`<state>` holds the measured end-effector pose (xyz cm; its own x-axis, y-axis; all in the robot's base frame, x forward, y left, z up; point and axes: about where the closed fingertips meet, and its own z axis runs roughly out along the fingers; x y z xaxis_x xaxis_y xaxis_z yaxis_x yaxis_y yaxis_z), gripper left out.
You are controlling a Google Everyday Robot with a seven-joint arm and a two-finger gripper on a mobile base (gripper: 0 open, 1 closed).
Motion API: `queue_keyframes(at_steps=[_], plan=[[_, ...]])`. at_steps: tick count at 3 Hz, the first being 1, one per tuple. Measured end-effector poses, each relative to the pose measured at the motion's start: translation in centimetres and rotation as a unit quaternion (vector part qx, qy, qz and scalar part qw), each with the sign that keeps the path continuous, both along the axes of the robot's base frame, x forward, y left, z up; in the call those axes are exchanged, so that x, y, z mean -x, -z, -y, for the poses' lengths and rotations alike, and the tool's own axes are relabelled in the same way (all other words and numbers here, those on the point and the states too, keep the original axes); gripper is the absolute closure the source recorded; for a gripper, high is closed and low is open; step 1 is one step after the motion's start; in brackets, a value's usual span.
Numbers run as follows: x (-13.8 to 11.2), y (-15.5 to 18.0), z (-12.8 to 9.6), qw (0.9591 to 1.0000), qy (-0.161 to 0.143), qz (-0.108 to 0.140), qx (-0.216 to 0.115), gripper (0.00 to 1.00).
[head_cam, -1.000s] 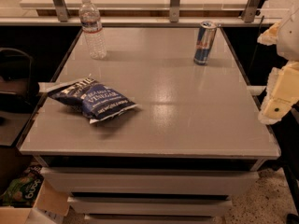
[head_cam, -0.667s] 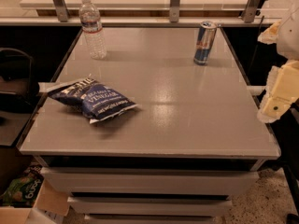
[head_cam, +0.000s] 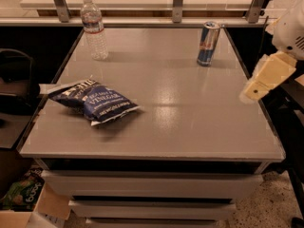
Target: Knock redbull can over
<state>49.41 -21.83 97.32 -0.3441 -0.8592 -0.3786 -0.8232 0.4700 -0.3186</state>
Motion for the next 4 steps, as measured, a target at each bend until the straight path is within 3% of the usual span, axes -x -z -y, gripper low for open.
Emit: queue_keyframes(at_steps=[1, 2, 3, 4], plan=[[-2.0, 1.4, 0.4, 0.9969, 0.050, 0.036, -0.049, 0.00], [-3.4, 3.8, 0.8, 0.9880, 0.097, 0.064, -0.102, 0.00], [-5.0, 2.2, 1.0, 0.9826, 0.103, 0.108, -0.110, 0.00], [-5.0, 2.2, 1.0, 0.9826, 0.103, 0.109, -0.110, 0.00]])
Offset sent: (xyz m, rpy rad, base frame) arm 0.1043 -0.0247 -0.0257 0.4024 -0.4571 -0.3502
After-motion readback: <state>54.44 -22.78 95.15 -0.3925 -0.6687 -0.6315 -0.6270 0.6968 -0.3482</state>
